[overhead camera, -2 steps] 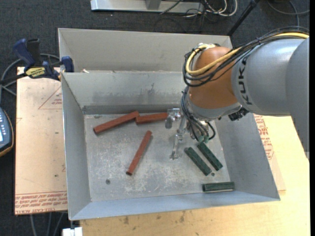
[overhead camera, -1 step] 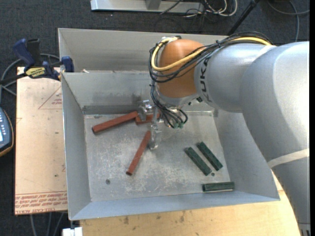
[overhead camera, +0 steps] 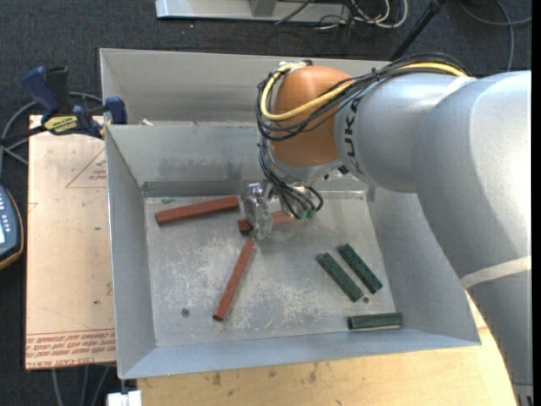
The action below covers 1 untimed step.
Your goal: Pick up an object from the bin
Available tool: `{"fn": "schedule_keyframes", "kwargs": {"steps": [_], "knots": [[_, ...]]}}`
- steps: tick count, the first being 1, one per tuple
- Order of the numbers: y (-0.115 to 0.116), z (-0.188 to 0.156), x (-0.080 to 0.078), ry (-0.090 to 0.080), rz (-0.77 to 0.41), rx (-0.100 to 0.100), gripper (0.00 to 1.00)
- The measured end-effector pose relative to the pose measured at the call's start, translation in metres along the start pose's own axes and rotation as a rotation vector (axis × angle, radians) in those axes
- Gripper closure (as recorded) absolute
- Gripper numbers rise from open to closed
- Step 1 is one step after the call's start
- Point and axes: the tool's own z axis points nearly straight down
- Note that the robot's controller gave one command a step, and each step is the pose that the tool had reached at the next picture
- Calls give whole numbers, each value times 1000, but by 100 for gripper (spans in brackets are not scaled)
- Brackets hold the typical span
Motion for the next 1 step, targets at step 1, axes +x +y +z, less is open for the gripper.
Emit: {"fn": "schedule_keyframes", "kwargs": {"steps": [1], "knots": [[-23,-34,62,8,-322,0,100]]}}
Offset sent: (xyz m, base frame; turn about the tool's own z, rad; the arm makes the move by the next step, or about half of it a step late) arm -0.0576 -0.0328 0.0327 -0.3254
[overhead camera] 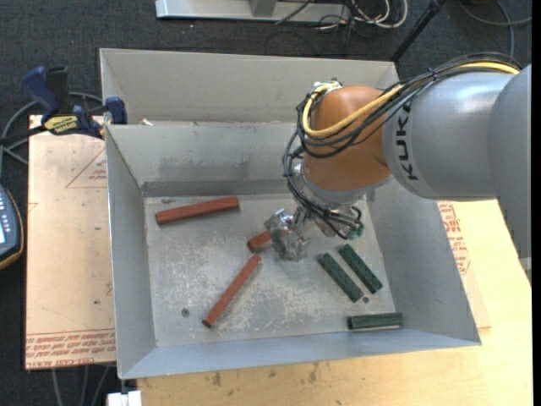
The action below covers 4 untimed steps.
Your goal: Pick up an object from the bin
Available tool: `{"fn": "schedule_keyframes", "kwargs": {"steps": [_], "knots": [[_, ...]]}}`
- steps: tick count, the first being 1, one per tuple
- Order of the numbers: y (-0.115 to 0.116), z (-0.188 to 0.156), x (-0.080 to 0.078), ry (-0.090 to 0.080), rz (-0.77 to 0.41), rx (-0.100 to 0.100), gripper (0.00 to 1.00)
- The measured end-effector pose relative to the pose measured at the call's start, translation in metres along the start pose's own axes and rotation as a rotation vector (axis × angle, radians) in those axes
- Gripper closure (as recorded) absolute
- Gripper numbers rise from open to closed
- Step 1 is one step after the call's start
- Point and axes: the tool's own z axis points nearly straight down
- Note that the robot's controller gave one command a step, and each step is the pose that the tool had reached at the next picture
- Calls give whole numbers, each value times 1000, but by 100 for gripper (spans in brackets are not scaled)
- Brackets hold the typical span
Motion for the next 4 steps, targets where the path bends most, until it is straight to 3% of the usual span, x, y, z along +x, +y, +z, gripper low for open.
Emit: {"fn": "schedule_keyframes", "kwargs": {"steps": [1,2,3,4], "knots": [[1,1,-1,0,-1,-2,0],[-33,39,-47,-3,-84,0,0],[-33,37,-47,-3,-84,-1,100],[-20,-115,-40,-10,-46,3,100]]}}
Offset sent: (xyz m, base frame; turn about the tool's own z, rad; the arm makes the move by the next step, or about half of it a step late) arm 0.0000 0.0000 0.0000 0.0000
